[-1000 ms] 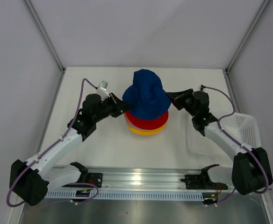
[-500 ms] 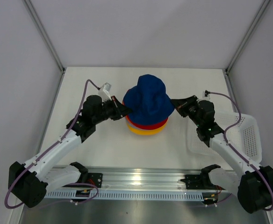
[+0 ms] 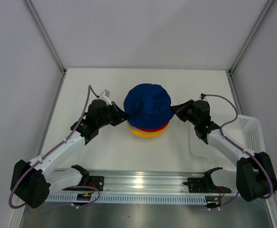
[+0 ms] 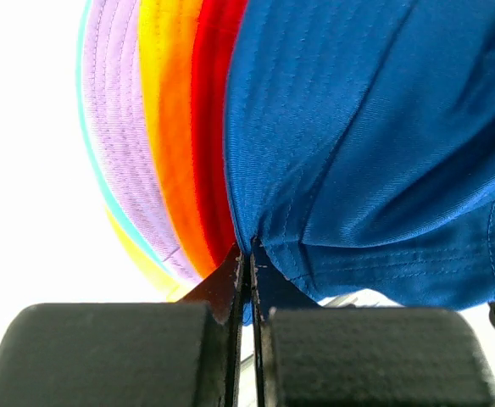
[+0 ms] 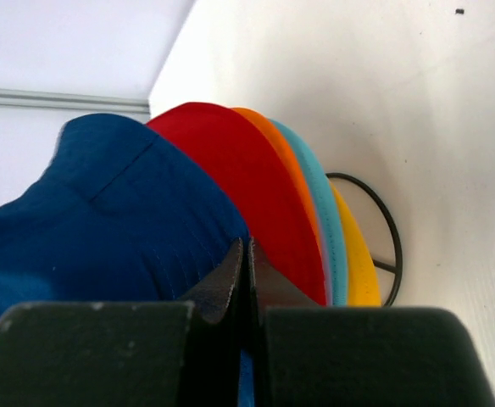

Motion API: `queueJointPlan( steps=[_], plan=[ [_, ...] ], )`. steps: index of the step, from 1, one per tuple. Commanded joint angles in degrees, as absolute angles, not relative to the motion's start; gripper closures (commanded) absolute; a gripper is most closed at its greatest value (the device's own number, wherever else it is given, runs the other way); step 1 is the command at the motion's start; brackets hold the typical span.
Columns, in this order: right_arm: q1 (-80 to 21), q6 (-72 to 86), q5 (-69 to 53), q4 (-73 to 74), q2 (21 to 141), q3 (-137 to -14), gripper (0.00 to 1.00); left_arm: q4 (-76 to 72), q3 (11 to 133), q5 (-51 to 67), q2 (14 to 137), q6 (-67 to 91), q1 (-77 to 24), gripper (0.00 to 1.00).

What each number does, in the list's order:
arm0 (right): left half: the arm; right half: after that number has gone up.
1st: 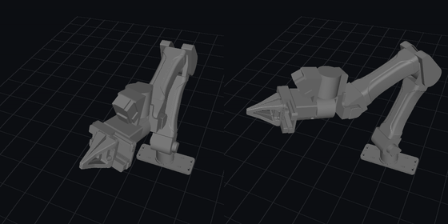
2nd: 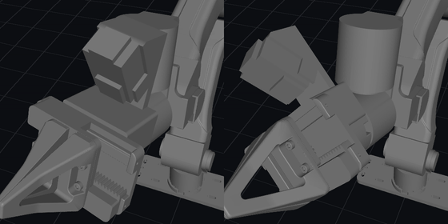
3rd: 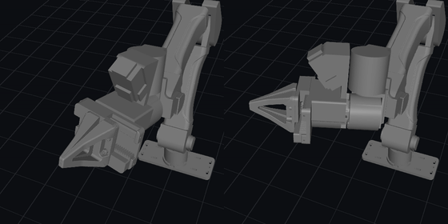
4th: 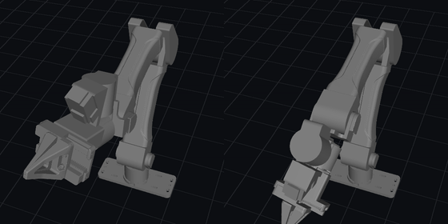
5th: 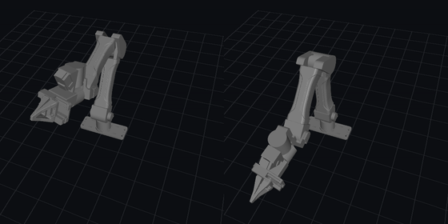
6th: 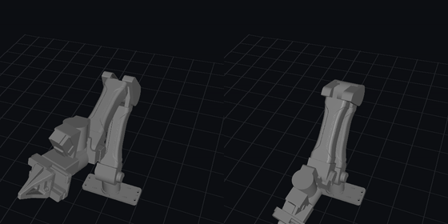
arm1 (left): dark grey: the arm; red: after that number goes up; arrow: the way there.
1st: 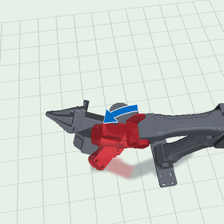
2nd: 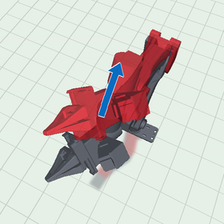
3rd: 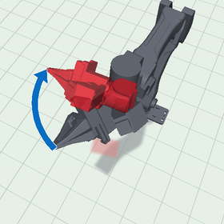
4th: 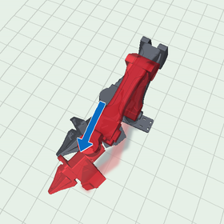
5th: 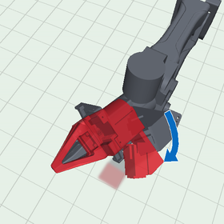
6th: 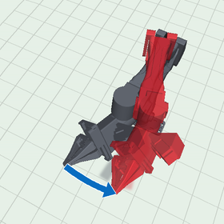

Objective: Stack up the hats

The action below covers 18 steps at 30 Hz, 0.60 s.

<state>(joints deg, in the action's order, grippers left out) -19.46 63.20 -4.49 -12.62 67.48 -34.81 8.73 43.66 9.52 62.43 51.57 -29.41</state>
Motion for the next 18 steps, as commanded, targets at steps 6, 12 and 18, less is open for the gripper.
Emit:
queueJointPlan(
  steps=[6, 12, 18],
  plan=[
    [-18.5, 58.1, -3.9, -8.1, 75.4, -37.7, 1.0, 14.0, 40.0, 7.2, 62.7, 52.7, -28.4, 0.99],
    [-18.1, 49.8, -7.2, -7.6, 76.5, -42.9, 1.0, 13.8, 42.4, 9.8, 62.6, 49.9, -28.4, 0.94],
    [-16.5, 38.5, -14.1, -0.2, 86.6, -58.4, 1.0, 21.2, 51.3, 2.5, 55.5, 42.0, -27.0, 0.69]
  ],
)
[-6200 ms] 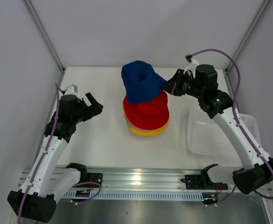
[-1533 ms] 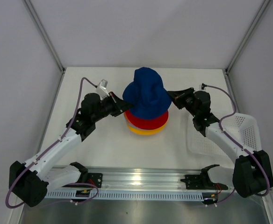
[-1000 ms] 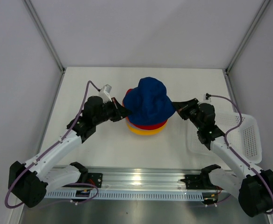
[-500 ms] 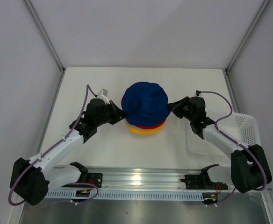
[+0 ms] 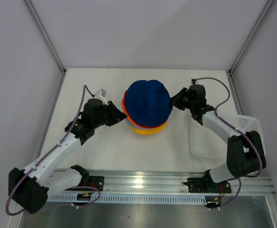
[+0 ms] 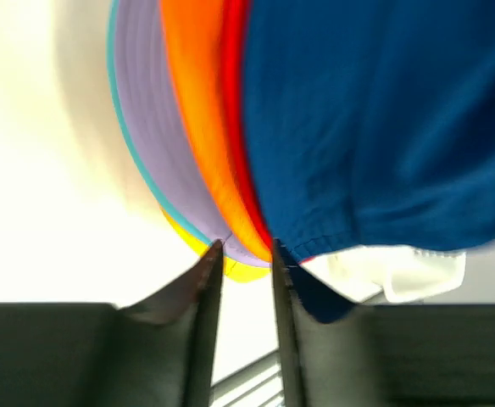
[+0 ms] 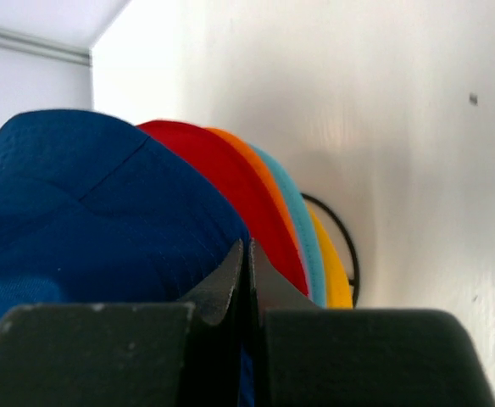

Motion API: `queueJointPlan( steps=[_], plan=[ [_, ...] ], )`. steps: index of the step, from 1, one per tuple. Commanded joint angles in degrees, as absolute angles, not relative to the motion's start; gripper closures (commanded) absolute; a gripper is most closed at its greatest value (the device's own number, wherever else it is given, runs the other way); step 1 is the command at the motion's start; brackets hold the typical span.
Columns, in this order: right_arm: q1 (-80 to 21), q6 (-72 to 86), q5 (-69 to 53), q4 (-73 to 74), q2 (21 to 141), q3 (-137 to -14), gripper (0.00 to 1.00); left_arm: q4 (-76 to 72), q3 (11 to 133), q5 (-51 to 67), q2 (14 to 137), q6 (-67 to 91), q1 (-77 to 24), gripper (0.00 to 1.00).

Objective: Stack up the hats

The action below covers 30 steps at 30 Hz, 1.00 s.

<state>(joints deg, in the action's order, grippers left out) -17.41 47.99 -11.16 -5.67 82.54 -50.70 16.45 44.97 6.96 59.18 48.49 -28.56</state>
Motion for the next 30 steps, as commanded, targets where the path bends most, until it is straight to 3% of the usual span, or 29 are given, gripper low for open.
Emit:
queueJointPlan(
  steps=[1, 7, 17, 23, 30],
  plan=[
    [-16.3, 37.6, -15.0, 2.5, 89.5, -60.4, 1.0, 22.1, 53.4, 2.3, 54.8, 41.1, -26.3, 0.65],
    [-15.9, 30.7, -22.1, 9.3, 99.3, -75.6, 1.0, 15.7, 56.8, 9.4, 54.0, 37.9, -17.4, 0.51],
    [-16.0, 25.9, -28.2, 12.7, 108.5, -88.6, 0.99, 0.5, 64.9, 24.9, 74.6, 40.3, -11.9, 0.47],
    [-16.0, 27.1, -29.7, 12.4, 109.4, -91.4, 0.99, -6.1, 63.9, 26.0, 81.4, 44.8, -12.0, 0.39],
    [-16.3, 27.5, -30.1, 12.0, 109.4, -92.7, 0.98, -8.6, 65.5, 26.9, 85.6, 46.6, -13.7, 0.41]
  ],
)
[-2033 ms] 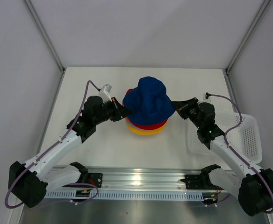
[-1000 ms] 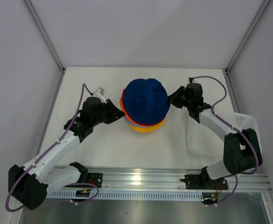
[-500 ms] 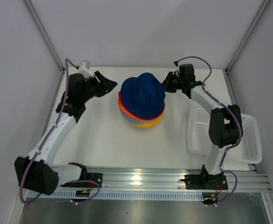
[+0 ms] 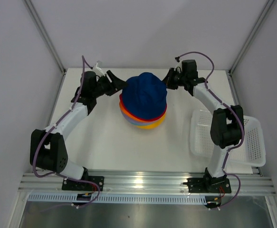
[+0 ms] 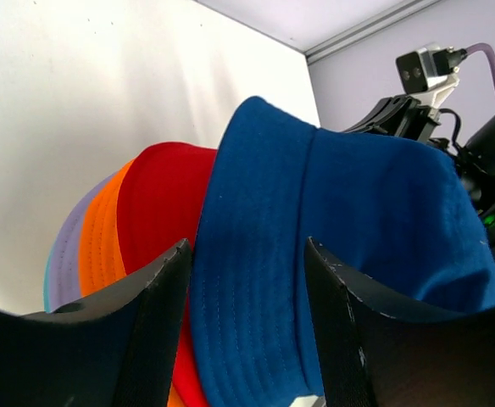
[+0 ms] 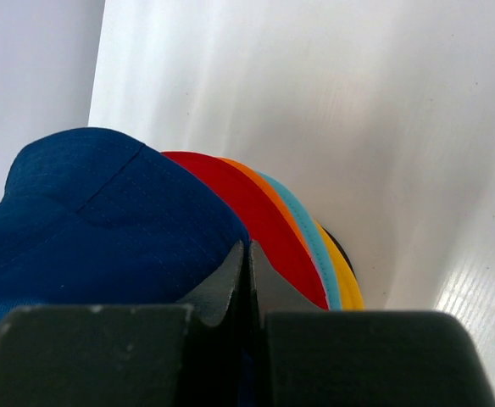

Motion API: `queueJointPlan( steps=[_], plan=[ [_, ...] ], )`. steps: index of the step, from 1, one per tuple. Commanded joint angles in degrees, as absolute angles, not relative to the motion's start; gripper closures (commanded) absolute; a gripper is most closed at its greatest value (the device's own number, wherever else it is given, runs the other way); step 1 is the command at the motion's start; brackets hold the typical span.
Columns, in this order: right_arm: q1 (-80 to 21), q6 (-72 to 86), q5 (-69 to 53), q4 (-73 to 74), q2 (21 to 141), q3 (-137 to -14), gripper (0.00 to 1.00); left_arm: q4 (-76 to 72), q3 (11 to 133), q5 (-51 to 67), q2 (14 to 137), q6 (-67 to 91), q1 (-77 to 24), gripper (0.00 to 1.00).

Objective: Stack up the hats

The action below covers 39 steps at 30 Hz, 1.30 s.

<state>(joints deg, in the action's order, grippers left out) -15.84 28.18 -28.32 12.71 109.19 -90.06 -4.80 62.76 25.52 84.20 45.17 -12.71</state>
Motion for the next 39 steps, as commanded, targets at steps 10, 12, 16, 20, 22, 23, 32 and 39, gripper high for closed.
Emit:
queueJointPlan(
  steps=[10, 12, 16, 20, 22, 23, 32, 39],
  plan=[
    [-16.9, 27.9, -30.3, 12.6, 110.6, -93.4, 0.98, -7.9, 61.1, 22.7, 86.2, 46.1, -14.5, 0.38],
    [-17.0, 27.8, -30.3, 12.5, 110.7, -93.4, 0.98, -9.2, 61.0, 23.9, 86.5, 45.9, -14.6, 0.36],
    [-17.2, 27.8, -30.3, 12.4, 110.7, -93.3, 0.98, -12.2, 61.2, 26.5, 87.0, 46.1, -14.9, 0.56],
    [-17.3, 28.3, -30.0, 12.5, 111.0, -93.5, 0.98, -12.7, 61.3, 26.5, 88.2, 46.8, -15.1, 0.97],
    [-17.2, 28.8, -28.8, 13.2, 111.2, -93.4, 0.98, -9.9, 60.7, 24.5, 88.8, 47.5, -15.2, 0.99],
    [-17.2, 29.0, -28.4, 13.8, 111.1, -93.4, 0.98, -8.6, 60.3, 23.0, 88.7, 47.5, -15.4, 0.99],
    [-17.8, 31.8, -19.6, 12.3, 107.6, -86.8, 0.98, -3.5, 47.0, 6.8, 85.6, 47.6, -18.8, 0.99],
    [-19.2, 31.5, -13.6, 6.7, 101.1, -78.8, 1.0, -9.2, 43.0, 3.2, 81.0, 43.5, -22.5, 0.99]
  ],
)
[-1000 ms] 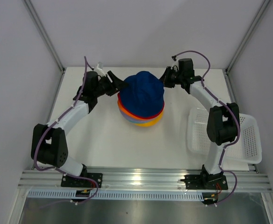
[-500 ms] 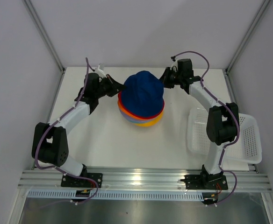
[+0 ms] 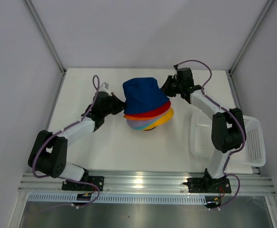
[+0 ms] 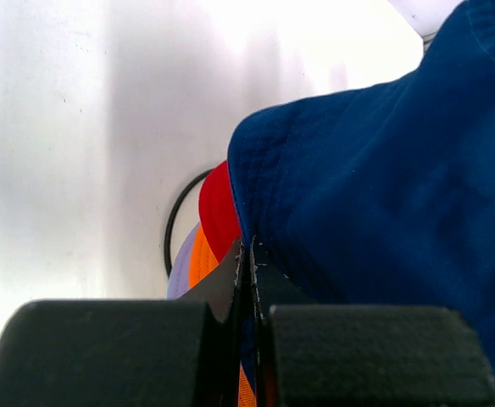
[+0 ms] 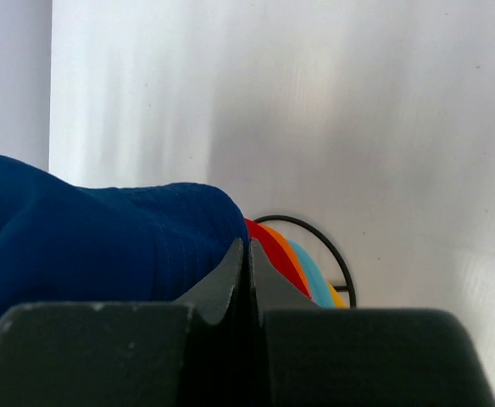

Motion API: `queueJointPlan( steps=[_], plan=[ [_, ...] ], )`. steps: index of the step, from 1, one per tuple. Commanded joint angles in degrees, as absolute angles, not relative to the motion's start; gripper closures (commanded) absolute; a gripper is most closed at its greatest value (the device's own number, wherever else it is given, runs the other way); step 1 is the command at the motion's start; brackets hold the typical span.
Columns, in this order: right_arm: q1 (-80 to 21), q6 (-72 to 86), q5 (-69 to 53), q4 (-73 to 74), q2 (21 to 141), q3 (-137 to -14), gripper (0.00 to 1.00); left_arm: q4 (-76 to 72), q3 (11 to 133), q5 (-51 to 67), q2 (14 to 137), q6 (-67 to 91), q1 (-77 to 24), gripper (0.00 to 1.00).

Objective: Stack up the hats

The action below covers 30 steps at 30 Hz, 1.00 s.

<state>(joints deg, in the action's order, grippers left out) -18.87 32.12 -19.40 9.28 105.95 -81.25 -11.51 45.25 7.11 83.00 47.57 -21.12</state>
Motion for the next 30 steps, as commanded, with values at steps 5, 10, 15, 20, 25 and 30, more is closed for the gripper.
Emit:
queueJointPlan(
  steps=[5, 10, 15, 20, 25, 30],
  plan=[
    [-18.5, 30.9, -15.4, 7.5, 99.7, -79.3, 0.91, -9.0, 43.6, 1.8, 76.8, 41.6, -22.5, 0.98],
    [-15.7, 30.7, -13.9, 12.2, 98.2, -82.3, 0.43, -7.6, 44.3, 0.3, 69.7, 38.7, -22.5, 0.98],
    [-7.1, 37.6, -17.3, 16.1, 91.6, -81.2, 0.21, -7.4, 41.7, -2.9, 63.0, 35.3, -23.6, 0.98],
    [-2.3, 46.1, -20.3, 15.2, 78.9, -71.8, 0.14, -7.5, 34.9, -6.4, 55.6, 32.7, -28.6, 0.97],
    [-6.1, 57.1, -22.1, 4.2, 68.2, -58.6, 0.14, -7.6, 30.6, -9.8, 52.0, 34.1, -33.2, 0.98],
    [-13.7, 58.8, -18.4, 4.2, 64.2, -54.8, 0.14, -7.9, 29.3, -13.9, 51.2, 33.9, -38.1, 0.98]
  ],
)
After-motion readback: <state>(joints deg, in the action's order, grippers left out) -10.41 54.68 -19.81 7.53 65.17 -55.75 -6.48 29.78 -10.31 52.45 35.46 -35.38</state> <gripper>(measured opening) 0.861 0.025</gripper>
